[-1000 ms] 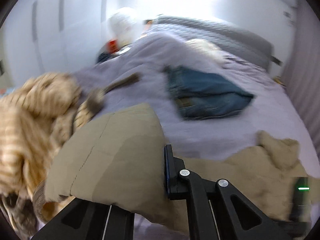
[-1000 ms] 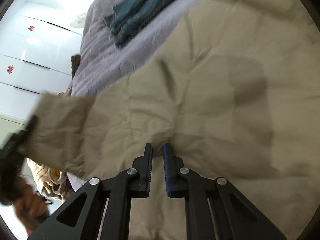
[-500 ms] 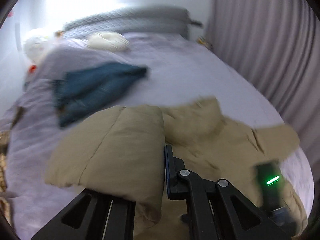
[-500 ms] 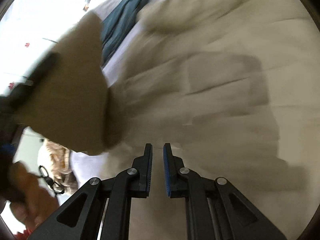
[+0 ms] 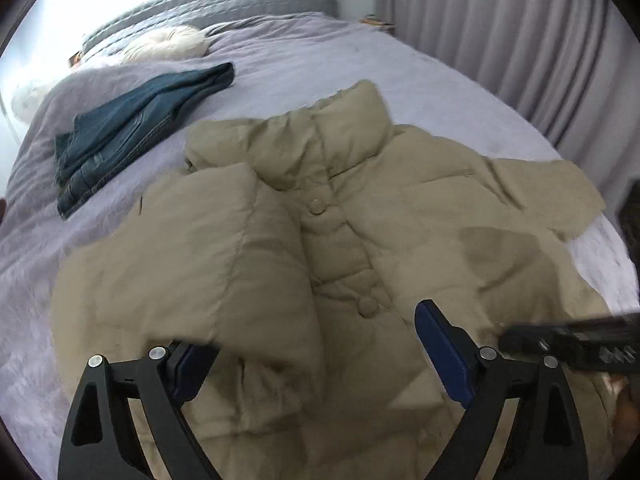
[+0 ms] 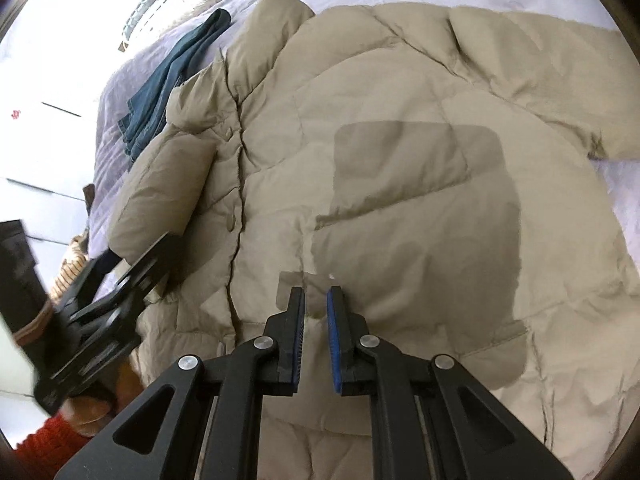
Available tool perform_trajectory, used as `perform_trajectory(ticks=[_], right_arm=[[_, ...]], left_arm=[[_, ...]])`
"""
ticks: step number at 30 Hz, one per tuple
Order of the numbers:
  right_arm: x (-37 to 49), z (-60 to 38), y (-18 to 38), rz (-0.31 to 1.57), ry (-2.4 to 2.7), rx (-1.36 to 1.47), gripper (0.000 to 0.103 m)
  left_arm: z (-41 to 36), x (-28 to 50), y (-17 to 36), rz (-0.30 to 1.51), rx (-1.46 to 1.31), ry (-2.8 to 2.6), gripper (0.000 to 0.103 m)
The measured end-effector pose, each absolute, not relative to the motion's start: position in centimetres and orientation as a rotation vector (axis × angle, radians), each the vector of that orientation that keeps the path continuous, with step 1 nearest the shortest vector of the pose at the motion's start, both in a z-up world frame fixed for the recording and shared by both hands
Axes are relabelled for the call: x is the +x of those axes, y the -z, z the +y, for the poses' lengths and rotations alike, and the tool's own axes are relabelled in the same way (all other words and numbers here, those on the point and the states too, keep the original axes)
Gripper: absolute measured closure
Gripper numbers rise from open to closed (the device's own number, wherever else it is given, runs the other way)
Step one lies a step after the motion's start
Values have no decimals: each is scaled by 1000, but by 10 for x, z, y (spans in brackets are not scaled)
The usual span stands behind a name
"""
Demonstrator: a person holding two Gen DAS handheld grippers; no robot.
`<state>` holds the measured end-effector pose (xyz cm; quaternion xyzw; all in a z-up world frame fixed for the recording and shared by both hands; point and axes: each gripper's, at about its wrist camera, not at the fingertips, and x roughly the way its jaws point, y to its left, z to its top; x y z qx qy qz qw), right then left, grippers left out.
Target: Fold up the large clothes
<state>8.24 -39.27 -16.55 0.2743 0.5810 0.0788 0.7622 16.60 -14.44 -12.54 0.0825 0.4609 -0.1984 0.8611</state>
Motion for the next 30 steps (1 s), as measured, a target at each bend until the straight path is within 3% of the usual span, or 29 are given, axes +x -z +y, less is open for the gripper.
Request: perform_trajectory(ticks=[2, 3, 4, 10, 14, 18, 20, 21, 22, 24, 29, 30], right_arm=[[86, -383, 156, 1256, -170, 548, 55], [86, -375, 150, 1240, -177, 520, 31], [85, -369, 143, 1215, -189, 486, 22], [94, -287, 105, 1091, -285, 146, 22], [109, -226, 107, 1016, -259, -122, 22], [135, -211, 120, 990, -184, -191, 22], [145, -224, 121, 986, -152, -126, 29], [147, -234, 120, 981, -148, -65, 59], [149, -252, 120, 995, -128, 21, 95], [155, -280, 127, 1031, -93, 195, 95], [143, -371, 183, 1153, -10, 797, 95], [139, -377, 185, 1148, -13, 847, 90]], left_arm=[[-132, 153, 112, 964, 167, 418, 9], [-121, 149, 104, 953, 147, 420, 9], [-106, 143, 96, 935, 122, 408, 9], [3, 161, 85, 927, -76, 190, 9], [76, 202, 115, 1027, -367, 128, 9], [104, 240, 165, 1172, -583, 195, 9], [102, 251, 190, 1245, -660, 278, 10], [101, 255, 197, 1258, -672, 274, 13], [99, 256, 198, 1244, -664, 273, 35], [91, 253, 190, 1205, -608, 269, 65], [74, 252, 170, 1118, -354, 176, 65], [74, 257, 173, 1134, -334, 159, 65]])
